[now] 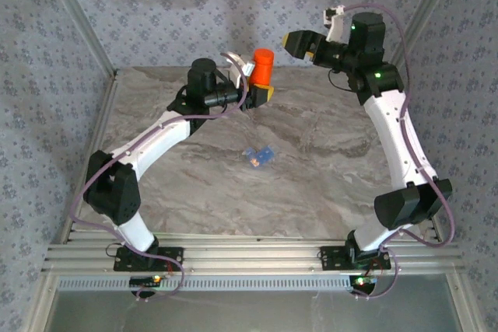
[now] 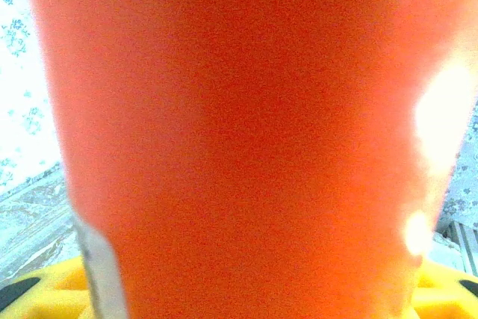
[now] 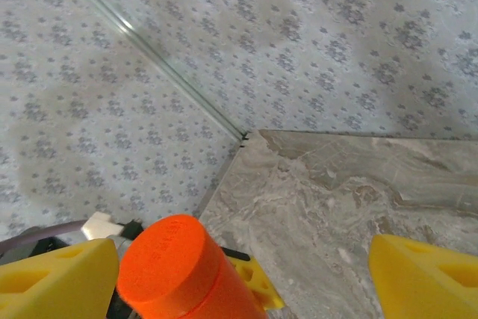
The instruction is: Sort the pills into containers
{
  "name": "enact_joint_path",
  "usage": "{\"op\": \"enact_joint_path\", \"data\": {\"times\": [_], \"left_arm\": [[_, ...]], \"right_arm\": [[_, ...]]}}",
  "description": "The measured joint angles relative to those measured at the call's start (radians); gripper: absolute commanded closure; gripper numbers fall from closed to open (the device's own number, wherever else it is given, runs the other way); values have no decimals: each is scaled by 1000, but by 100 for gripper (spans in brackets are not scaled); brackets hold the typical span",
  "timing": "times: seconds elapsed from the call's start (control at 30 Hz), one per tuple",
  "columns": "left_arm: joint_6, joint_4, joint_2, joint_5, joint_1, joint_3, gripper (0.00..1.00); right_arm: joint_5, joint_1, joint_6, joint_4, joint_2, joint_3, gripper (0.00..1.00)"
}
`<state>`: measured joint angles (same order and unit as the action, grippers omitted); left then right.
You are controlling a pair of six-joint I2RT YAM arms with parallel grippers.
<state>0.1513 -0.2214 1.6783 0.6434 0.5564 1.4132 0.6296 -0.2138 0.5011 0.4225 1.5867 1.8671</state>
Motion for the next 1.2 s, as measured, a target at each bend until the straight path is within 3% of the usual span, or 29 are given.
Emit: {"op": "enact_joint_path", "data": {"times": [0.27,0.6,0.87,1.07,1.2], "left_arm": [[7,1,0,19,0,23,100],[18,1,2,26,0,32,100],[19,1,9,26,0,32,100],[19,2,10,26,0,32,100],[20,5,11,26,0,32,100]], "right_arm": [[195,-6,-178,145,132,223,13],[194,-76,-332,362,235,370,19],[194,-82,-342,373,240,379,33],[195,-89,-341,372,250,381,34],[194,-95,-341,372,256,381,45]]}}
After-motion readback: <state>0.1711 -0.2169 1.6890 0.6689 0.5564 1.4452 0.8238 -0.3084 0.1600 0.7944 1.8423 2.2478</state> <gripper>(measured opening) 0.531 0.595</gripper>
